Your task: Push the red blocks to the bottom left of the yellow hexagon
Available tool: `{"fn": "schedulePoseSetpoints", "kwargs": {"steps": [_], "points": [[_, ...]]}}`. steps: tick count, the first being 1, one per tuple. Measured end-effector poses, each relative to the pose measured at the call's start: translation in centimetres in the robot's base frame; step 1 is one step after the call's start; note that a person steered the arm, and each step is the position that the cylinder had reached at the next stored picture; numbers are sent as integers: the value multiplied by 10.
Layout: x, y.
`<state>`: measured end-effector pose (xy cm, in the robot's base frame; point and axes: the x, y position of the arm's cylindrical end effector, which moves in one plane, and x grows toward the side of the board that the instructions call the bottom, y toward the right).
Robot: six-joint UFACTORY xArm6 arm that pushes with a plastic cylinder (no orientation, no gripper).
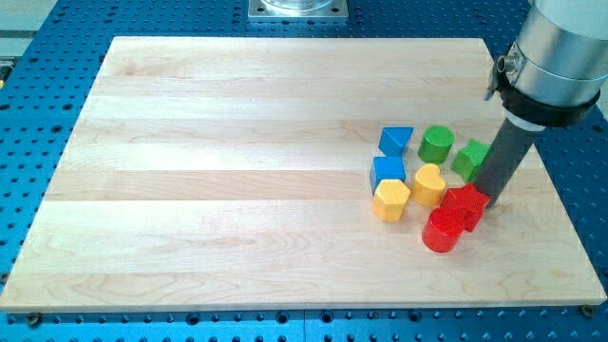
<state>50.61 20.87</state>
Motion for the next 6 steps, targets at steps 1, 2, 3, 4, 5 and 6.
{"fn": "schedulePoseSetpoints", "kwargs": {"steps": [1, 2, 3, 4, 5, 6], "points": [[21, 0], [36, -2], [42, -14], [42, -51], [42, -96], [48, -129]]}}
